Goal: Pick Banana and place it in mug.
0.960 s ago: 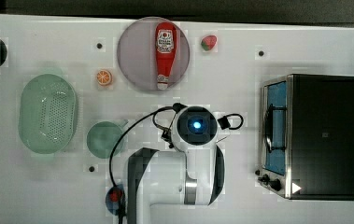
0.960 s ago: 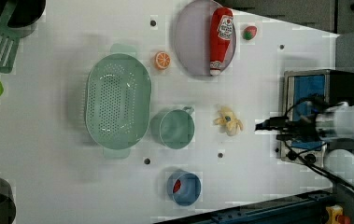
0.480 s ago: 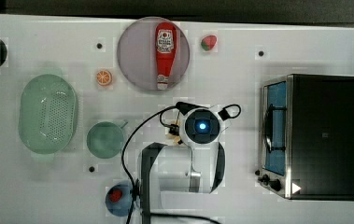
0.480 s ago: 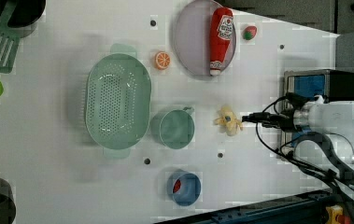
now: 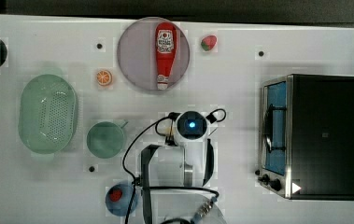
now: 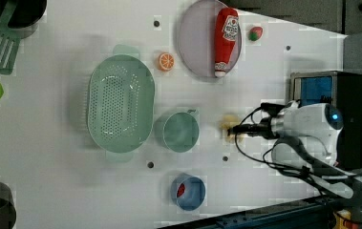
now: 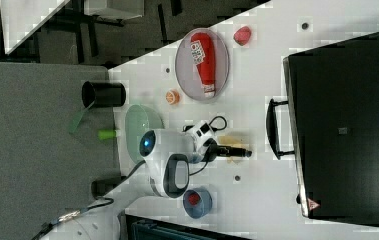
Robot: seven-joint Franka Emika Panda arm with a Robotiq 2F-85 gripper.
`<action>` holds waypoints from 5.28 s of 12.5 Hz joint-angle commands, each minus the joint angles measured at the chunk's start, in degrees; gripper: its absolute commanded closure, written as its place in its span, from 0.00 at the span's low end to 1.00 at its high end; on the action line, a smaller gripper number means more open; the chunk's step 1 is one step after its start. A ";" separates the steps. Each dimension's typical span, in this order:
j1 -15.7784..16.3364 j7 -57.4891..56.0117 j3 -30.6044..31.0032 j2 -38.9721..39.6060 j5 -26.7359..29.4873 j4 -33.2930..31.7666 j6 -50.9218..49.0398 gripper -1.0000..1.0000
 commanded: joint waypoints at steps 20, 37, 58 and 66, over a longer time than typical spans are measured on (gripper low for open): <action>1.26 7.89 4.08 -37.22 2.45 7.56 -36.25 0.68; 4.60 56.75 27.32 -21.05 2.95 8.41 -19.28 0.68; 2.08 54.51 8.09 -32.59 3.06 22.86 -42.35 0.00; 2.02 49.58 -3.10 -38.66 2.51 30.34 -58.73 0.00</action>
